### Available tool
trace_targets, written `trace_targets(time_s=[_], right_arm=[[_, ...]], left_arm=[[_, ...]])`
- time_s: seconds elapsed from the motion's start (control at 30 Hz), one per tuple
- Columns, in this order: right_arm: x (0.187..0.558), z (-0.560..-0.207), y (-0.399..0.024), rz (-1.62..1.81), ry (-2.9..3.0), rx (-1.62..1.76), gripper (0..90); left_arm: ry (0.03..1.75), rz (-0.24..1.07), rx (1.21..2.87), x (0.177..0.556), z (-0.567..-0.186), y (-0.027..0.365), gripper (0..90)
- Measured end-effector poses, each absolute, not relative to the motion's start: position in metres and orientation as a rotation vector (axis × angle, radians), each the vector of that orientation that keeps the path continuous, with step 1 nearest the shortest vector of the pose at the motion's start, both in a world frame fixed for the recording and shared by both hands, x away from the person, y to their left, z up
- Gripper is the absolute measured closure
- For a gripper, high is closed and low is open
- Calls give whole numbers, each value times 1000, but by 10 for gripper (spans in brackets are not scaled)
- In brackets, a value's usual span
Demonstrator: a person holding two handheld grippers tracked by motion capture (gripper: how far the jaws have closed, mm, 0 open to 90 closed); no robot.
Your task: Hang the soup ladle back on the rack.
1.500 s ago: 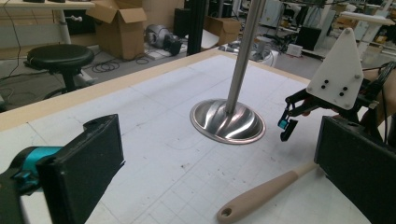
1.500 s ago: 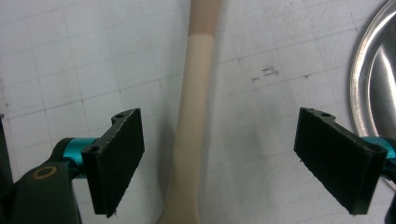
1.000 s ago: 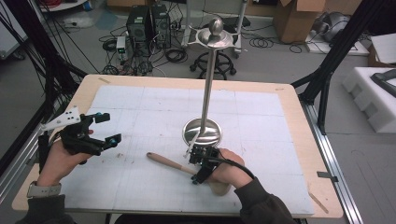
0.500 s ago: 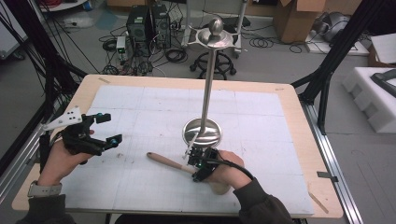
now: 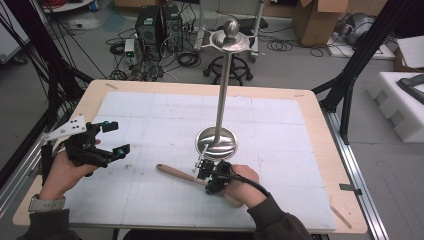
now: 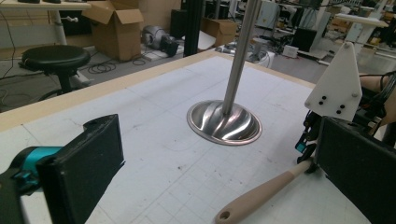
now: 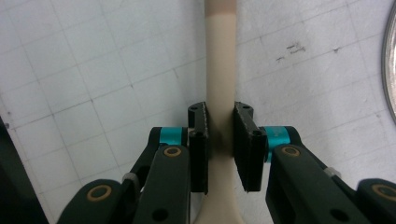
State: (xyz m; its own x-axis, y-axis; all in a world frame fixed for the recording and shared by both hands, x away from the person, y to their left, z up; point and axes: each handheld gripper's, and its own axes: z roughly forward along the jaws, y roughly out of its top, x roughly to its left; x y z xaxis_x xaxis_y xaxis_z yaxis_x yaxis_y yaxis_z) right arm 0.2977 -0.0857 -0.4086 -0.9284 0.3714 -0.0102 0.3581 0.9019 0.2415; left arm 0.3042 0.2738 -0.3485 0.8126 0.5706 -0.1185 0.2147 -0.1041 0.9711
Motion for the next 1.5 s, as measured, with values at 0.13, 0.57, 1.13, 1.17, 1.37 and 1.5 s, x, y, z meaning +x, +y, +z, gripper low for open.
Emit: trace_targets(time_s=[0.13, 0.57, 1.13, 1.17, 1.37, 1.5], right_arm=[[299, -409, -91, 416, 3016, 590, 781], [304, -399, -127, 714, 2971, 705, 781], [300, -378, -179, 1074, 2864, 672, 780], [300, -378, -179, 1074, 2864, 672, 780], [298, -369, -195, 1176, 2816, 661, 780], [297, -363, -203, 1211, 2788, 645, 780]], left_arm=[[616, 337, 1685, 302, -348, 274, 18], [615, 338, 1696, 303, -348, 272, 18], [585, 321, 1586, 297, -338, 275, 18], [576, 328, 1582, 296, -336, 275, 18], [577, 338, 1578, 294, -333, 275, 18], [585, 338, 1588, 295, -335, 274, 18]])
